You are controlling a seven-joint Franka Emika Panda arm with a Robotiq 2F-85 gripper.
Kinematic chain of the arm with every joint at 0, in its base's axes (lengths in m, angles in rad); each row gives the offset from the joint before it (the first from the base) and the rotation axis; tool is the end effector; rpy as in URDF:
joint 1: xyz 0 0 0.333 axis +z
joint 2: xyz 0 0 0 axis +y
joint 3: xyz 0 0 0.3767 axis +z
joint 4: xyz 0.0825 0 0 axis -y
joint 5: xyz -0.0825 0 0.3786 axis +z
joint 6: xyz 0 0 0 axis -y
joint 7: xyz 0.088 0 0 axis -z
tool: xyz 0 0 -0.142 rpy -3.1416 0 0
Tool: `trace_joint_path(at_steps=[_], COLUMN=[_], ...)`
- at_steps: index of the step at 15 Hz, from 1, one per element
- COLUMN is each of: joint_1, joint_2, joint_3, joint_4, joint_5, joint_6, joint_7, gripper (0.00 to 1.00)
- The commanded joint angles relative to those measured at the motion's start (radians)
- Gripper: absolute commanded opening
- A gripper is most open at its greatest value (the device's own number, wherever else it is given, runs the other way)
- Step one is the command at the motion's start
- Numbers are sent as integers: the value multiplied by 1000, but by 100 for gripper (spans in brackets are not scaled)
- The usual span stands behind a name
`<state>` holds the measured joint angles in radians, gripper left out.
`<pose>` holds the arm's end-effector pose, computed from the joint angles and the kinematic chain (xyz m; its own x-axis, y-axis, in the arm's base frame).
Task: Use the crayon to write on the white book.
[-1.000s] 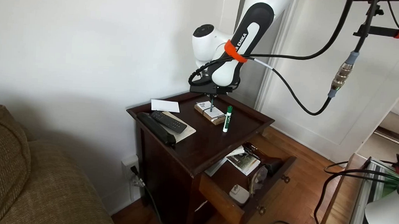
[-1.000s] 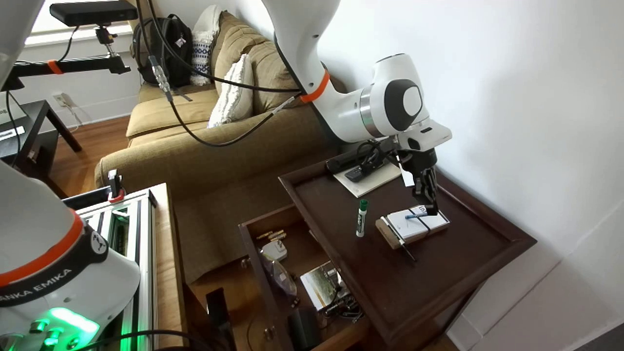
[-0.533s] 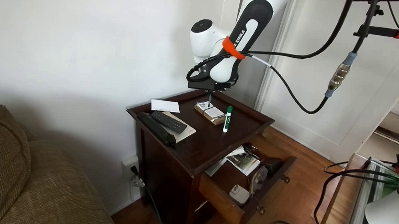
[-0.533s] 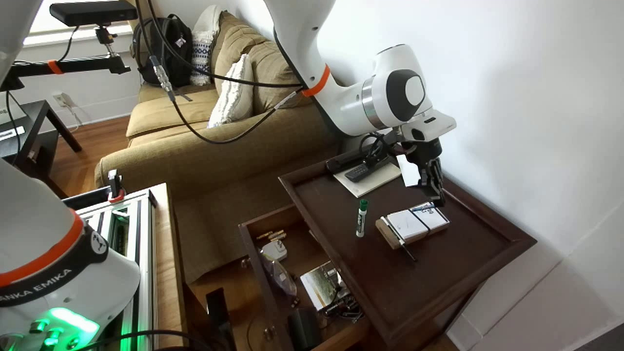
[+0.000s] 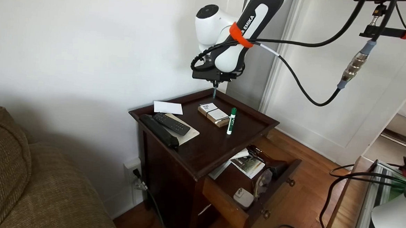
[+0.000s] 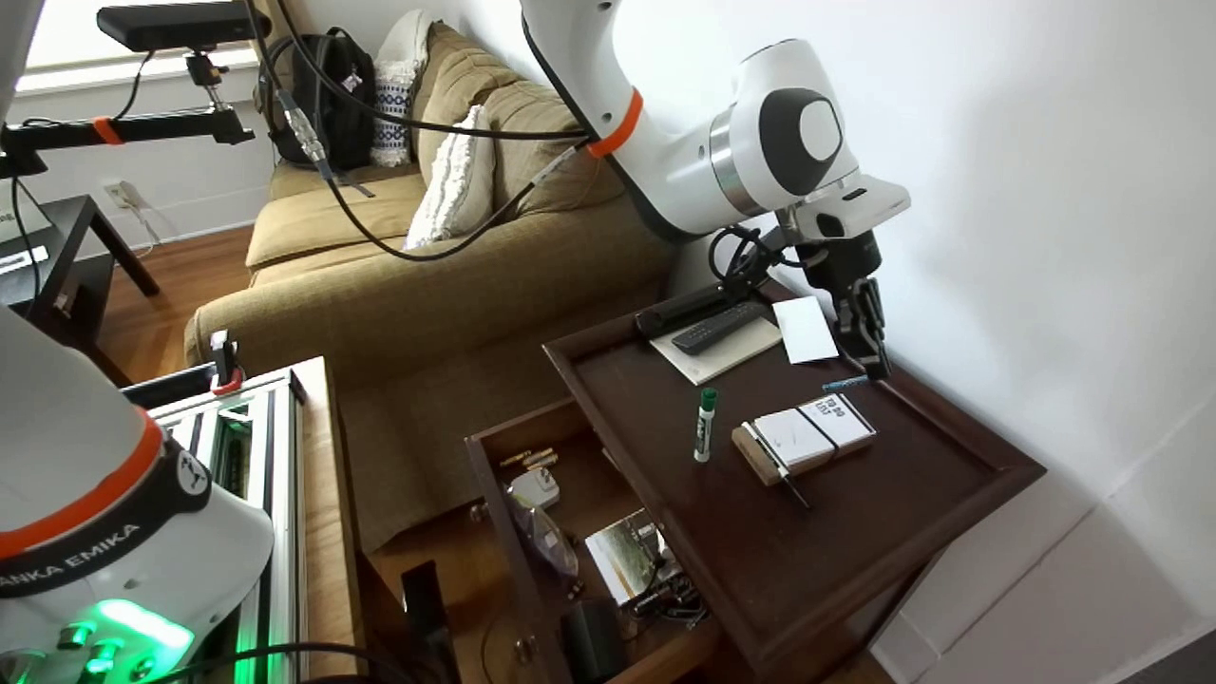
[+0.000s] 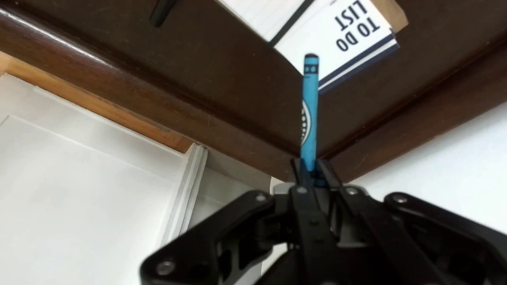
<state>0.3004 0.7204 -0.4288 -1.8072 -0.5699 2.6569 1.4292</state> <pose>0.7058 -0.0514 0.2054 0.5252 -0.6598 0.5375 -0.8226 -0.5553 0.1222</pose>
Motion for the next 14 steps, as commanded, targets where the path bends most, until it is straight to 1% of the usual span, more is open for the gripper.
trace_joint_path(at_steps=[1,5,9,14], joint_1=[16,28,26,8], joint_2=[-26,-25,-2,27], joint_3=[-6,-10,4,21], joint_4=[-52,-74,-59,-42], joint_5=[-33,-101,-171,-230], joint_6=[-41,-89,-133,-128], joint_7=[-9,13,41,97], gripper=[2,2,2,2])
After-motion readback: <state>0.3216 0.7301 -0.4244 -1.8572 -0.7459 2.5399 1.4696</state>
